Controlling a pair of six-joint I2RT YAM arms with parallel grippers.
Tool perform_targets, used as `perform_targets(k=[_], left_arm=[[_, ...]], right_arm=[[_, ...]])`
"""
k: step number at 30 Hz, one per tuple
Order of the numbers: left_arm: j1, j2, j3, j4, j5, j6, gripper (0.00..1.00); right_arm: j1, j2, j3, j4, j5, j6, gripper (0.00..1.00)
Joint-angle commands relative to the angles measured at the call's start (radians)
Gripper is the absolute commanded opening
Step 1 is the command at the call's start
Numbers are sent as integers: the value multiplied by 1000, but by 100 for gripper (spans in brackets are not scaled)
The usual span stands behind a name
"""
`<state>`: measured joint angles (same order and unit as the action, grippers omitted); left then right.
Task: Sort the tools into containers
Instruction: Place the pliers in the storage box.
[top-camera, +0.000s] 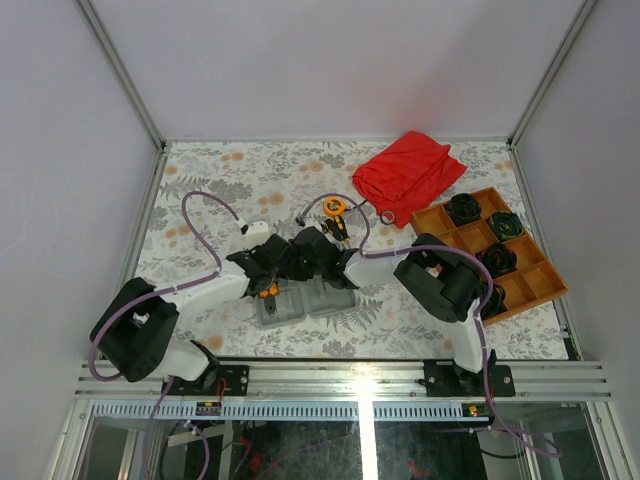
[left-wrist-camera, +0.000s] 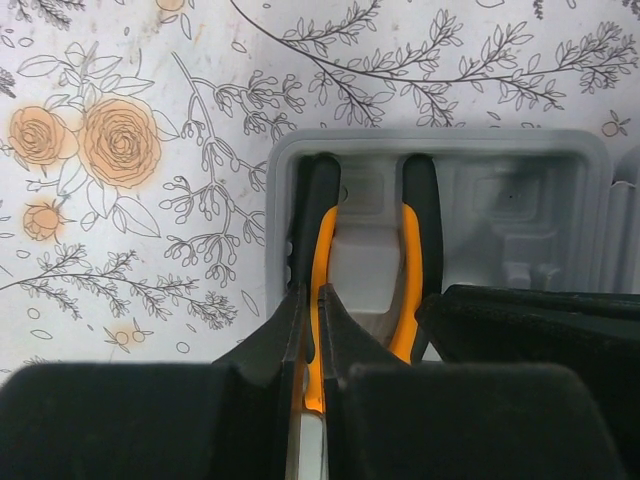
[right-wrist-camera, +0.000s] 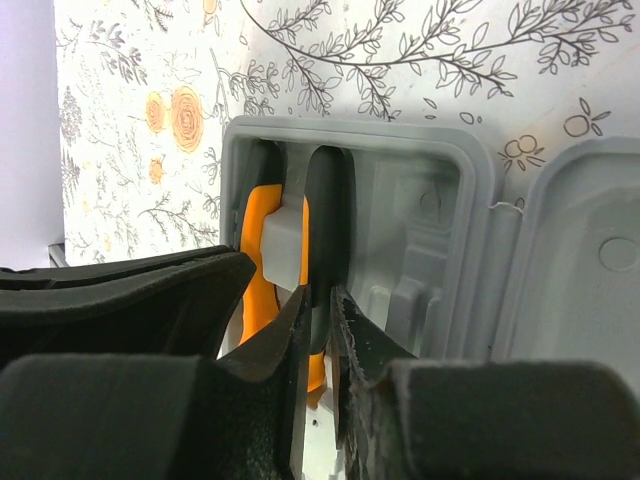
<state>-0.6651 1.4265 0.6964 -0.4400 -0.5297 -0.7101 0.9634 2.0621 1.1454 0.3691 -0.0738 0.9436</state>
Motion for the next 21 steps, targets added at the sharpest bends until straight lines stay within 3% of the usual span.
perform_targets(k=[1,10,21], left_arm=[[-48,91,-84,30,323,-61,0],[-46,70,-76,-45,238,-95,0],[-45,31,-3,-135,184,-81,1]], right_arm=[[72,133,-55,-78,-7,16,16],[11,-100,-142,5,-33,-9,25],[-27,-429,-399,26,56,-50,40]])
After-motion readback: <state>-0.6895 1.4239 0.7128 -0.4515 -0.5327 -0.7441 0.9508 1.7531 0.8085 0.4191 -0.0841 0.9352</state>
